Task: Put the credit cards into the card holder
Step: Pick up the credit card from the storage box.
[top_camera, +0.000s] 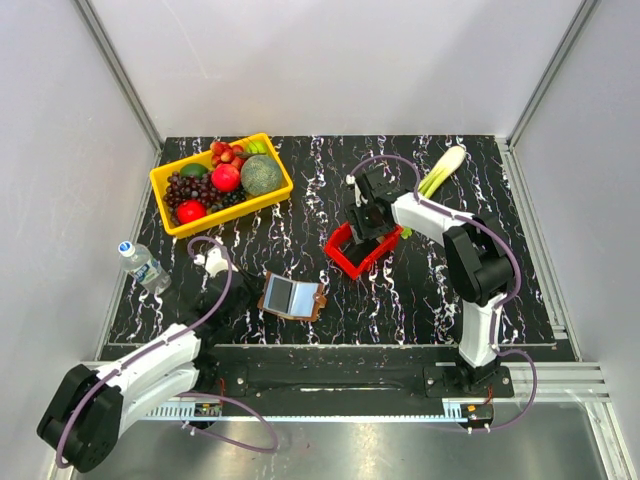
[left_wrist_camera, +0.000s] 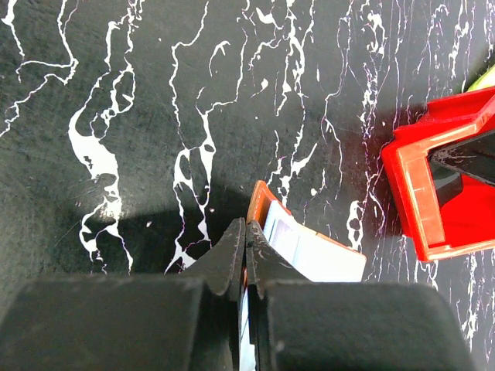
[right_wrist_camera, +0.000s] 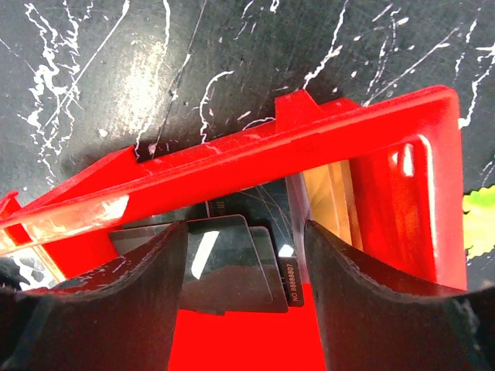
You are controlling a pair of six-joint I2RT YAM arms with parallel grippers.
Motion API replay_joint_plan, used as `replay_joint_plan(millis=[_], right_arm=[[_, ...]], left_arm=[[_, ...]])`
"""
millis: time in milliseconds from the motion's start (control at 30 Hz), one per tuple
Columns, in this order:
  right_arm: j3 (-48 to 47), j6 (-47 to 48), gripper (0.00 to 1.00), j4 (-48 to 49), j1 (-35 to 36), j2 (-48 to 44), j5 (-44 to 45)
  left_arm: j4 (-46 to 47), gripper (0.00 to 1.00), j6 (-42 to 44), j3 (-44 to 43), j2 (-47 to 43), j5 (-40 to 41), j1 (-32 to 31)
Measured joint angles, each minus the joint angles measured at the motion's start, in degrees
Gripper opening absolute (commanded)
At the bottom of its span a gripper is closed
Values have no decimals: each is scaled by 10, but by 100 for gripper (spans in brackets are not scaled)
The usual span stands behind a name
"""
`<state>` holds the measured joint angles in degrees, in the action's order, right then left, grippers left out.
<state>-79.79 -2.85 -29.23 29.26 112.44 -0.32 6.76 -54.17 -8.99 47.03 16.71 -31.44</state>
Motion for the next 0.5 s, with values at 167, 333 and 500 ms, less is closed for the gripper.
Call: replay_joint_plan(millis=[167,333,500], right_arm=[[-7,0,50,-4,1,6,-4],[-12,0,21,-2,-1,6,-1],[-12,-4,8,-2,-1,5,-6]], left_arm=[[19,0,4,0,16,-21,13],[30,0,4,0,19,-35,20],[37,0,4,1,19,-44,25]])
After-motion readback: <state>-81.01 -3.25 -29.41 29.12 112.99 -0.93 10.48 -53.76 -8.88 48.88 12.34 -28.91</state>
